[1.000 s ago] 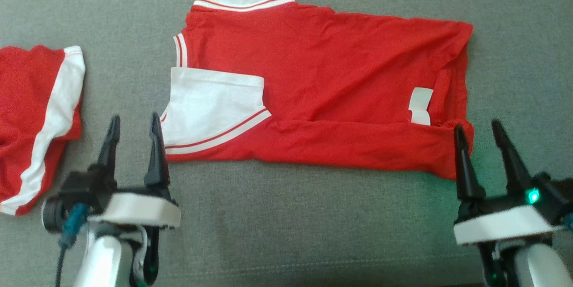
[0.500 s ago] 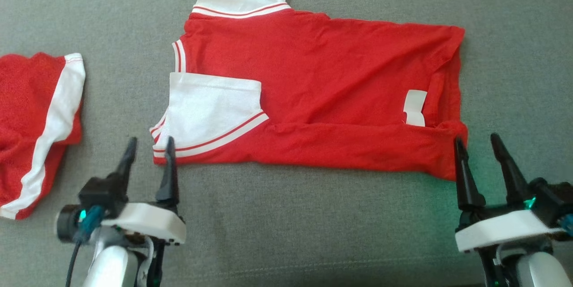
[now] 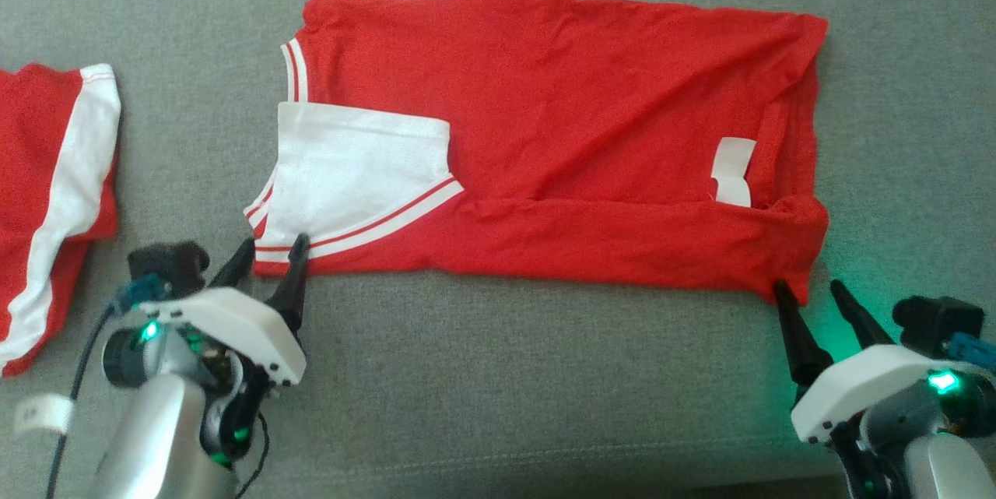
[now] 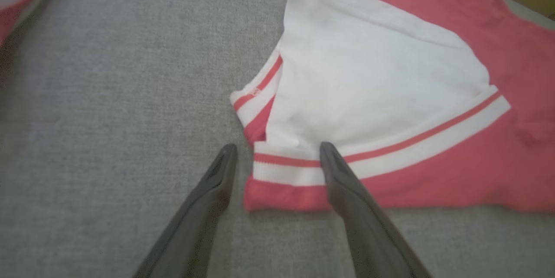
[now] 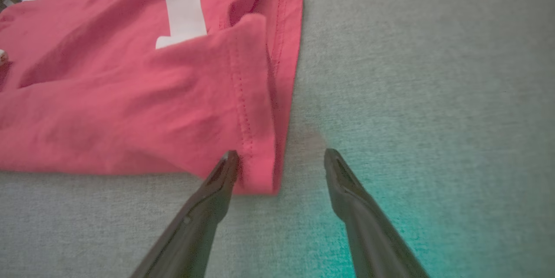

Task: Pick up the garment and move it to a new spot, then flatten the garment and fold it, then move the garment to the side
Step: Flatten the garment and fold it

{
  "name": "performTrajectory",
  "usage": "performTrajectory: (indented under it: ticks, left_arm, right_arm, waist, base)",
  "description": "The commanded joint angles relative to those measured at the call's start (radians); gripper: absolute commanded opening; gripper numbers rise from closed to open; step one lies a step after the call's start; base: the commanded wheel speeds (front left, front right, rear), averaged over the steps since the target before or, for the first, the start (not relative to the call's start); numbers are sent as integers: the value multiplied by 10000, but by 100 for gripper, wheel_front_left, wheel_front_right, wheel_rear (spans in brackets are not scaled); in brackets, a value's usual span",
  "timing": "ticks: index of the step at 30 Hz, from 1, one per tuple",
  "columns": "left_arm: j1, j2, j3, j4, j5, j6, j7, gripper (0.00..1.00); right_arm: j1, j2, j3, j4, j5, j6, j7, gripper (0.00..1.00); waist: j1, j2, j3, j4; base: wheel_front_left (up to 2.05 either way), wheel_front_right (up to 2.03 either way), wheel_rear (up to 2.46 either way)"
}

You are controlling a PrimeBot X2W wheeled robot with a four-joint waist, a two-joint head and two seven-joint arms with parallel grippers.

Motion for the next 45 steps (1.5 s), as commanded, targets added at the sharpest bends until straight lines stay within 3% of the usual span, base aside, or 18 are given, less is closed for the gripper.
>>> performTrajectory:
  ticks: [1, 3, 5, 6, 8, 18, 41, 42, 43, 45]
  left_arm:
    - [-185, 204, 234, 24, -27, -50, 291, 100]
    - [-317, 255, 159, 117, -96, -134, 618, 96]
    - [-424, 289, 110, 151, -158, -201, 806, 44]
    - [-463, 320, 70, 154, -158, -237, 867, 0]
    - [-501, 354, -16, 169, -159, -288, 985, 0]
    - [-136, 333, 56, -56, -393, -298, 551, 0]
    - [2386, 120, 177, -1017, -888, 357, 495, 0]
    - [2382, 139, 123, -1042, -847, 331, 479, 40]
    - [2360, 123, 96, -1066, -833, 325, 438, 100]
    - [2294, 64, 70, -1134, -752, 408, 272, 100]
  right_arm:
    - [-228, -13, 180, -269, 69, 75, 82, 100]
    - [-354, 27, 189, -215, 171, 75, 260, 100]
    - [-494, 59, 256, -139, 287, 75, 445, 100]
    - [-564, 74, 278, -118, 339, 75, 499, 86]
    - [-644, 89, 274, -21, 411, 75, 676, 0]
    - [-364, 81, 87, -186, 563, 75, 867, 0]
    - [1382, -236, -54, -713, 921, 75, 1998, 0]
    - [1419, -231, -35, -748, 934, 75, 2029, 55]
    - [1448, -221, -21, -781, 945, 75, 2047, 100]
    - [1472, -201, 38, -916, 987, 75, 1946, 100]
  waist:
    - [0, -1, 55, 35]
    - [0, -1, 148, 59]
    - [0, -1, 223, 77]
    - [0, -1, 251, 82]
    - [0, -1, 286, 109]
    - [0, -1, 2, 347]
    - [0, -1, -1292, 1124]
    - [0, -1, -1309, 1125]
    - [0, -1, -1326, 1128]
    - [0, -1, -1357, 1120]
  base:
    - [0, 0, 0]
    - [0, 0, 0]
    - [0, 0, 0]
    - [0, 0, 0]
    - [0, 0, 0]
    - [0, 0, 0]
    - [0, 0, 0]
    - [0, 0, 0]
    - [0, 0, 0]
    - [0, 0, 0]
